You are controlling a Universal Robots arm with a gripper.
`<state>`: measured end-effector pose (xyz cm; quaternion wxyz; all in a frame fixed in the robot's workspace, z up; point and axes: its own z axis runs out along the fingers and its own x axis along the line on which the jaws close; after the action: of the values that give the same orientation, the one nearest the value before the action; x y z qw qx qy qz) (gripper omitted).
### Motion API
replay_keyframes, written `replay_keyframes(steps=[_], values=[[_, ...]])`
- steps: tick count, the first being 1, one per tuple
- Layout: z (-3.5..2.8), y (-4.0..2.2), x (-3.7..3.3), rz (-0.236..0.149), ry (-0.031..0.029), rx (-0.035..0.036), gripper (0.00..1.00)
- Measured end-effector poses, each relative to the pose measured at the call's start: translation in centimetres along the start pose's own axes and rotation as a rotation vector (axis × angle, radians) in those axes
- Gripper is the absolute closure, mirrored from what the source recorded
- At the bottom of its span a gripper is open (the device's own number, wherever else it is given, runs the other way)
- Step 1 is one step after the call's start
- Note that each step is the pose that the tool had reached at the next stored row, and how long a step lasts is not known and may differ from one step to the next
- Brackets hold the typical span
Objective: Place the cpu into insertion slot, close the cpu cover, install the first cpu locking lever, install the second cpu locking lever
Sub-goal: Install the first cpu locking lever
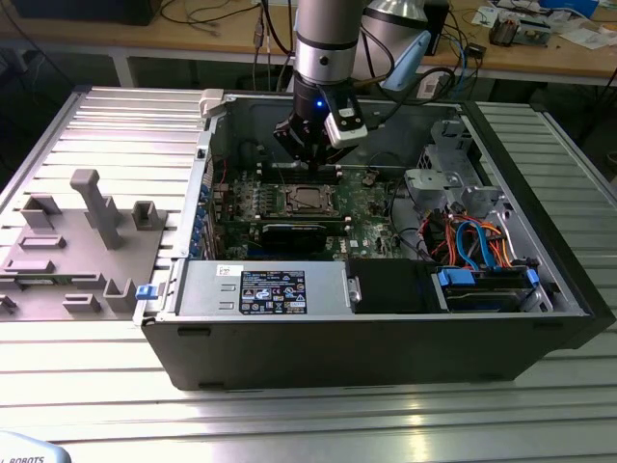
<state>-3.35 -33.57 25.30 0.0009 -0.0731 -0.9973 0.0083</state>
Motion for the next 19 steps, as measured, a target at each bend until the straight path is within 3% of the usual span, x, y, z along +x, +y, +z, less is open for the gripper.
replay_keyframes(steps=[19], values=[[0.00, 0.00, 0.00, -0.019, -0.0003, 0.0001, 0.89]])
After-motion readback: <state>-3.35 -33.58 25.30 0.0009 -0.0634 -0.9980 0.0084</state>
